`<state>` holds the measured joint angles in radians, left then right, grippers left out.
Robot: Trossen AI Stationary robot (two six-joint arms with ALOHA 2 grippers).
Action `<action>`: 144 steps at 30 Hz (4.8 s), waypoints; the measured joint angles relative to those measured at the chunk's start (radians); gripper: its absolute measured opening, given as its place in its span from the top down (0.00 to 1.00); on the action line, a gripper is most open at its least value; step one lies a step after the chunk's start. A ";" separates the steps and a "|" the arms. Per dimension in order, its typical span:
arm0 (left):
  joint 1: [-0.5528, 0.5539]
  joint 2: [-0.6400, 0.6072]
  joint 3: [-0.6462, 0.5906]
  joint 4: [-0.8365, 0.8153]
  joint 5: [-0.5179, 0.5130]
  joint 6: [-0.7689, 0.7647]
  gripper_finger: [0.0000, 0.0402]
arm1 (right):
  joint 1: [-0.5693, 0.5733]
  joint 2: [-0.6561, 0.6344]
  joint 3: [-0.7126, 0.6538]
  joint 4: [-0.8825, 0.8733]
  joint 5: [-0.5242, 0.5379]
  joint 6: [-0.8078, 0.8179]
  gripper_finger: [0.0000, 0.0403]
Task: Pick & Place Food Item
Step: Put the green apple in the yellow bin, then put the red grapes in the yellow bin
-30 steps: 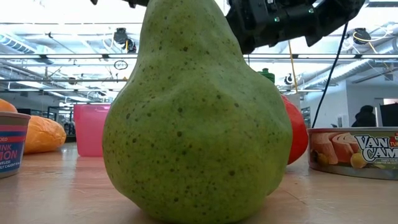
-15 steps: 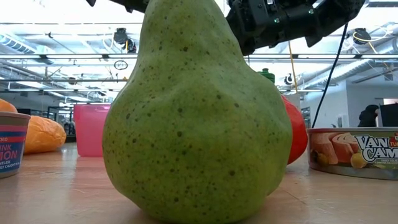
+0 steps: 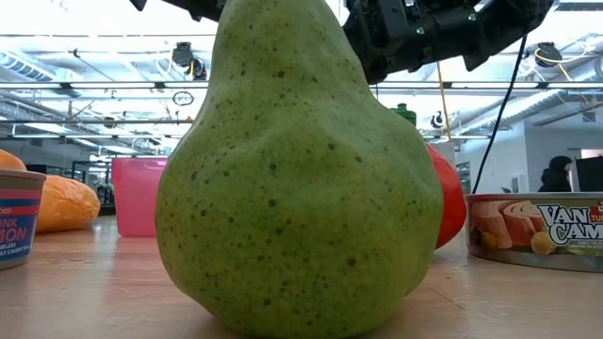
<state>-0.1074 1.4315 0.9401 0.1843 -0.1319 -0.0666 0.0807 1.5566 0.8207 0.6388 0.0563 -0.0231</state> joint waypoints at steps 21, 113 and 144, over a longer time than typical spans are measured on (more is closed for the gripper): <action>-0.028 -0.038 -0.002 0.057 -0.055 0.033 0.98 | 0.000 -0.003 0.003 0.018 0.048 -0.004 0.06; 0.796 -0.123 -0.542 0.399 -0.168 -0.248 0.47 | 0.006 -0.197 0.000 -0.279 0.046 0.012 0.06; 0.119 -0.694 -0.486 -1.034 0.131 -1.007 0.62 | 0.006 -0.197 0.000 -0.293 0.047 0.000 0.06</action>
<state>0.0116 0.7373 0.4541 -0.8499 -0.0006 -1.0731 0.0868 1.3598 0.8207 0.3462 0.1032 -0.0231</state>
